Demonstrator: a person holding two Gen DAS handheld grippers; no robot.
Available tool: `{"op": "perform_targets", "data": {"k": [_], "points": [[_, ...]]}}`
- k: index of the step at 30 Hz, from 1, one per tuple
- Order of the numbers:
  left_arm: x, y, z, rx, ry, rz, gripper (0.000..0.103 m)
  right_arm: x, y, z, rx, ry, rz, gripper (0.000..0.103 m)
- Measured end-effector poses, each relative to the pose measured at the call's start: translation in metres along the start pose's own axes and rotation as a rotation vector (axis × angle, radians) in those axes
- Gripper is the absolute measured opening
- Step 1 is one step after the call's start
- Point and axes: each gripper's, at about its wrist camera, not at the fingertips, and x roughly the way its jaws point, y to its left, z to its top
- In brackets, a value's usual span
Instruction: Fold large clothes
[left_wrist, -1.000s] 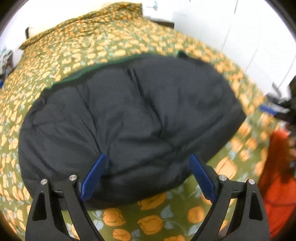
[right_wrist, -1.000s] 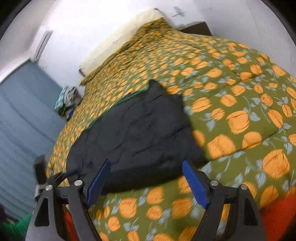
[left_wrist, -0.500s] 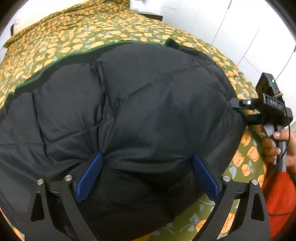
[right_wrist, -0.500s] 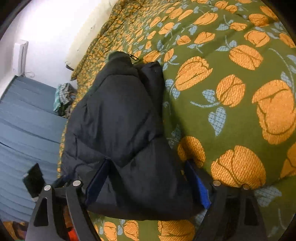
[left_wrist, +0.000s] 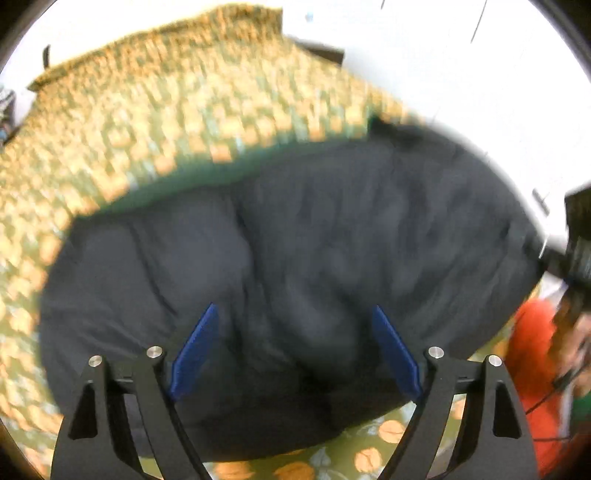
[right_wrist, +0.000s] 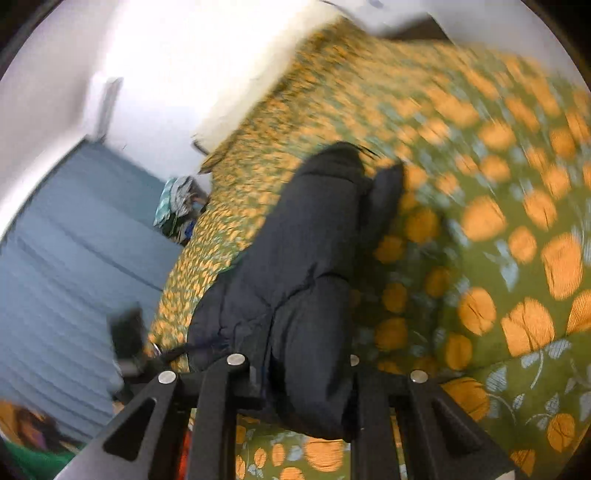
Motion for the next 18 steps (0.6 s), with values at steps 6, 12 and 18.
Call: {"op": "perform_targets", "data": {"k": [6, 12, 18], "points": [[-0.08, -0.031, 0.088, 0.128, 0.011, -0.153, 0.093, -0.002, 0.11, -0.017, -0.357, -0.03, -0.081, 0.018], [-0.061, -0.064, 0.113, 0.3, 0.195, -0.093, 0.093, 0.021, 0.189, -0.058, -0.622, -0.031, -0.085, 0.018], [-0.039, -0.062, 0.083, 0.374, 0.251, 0.156, 0.092, 0.042, 0.227, -0.088, -0.793, -0.033, -0.108, 0.018]]}}
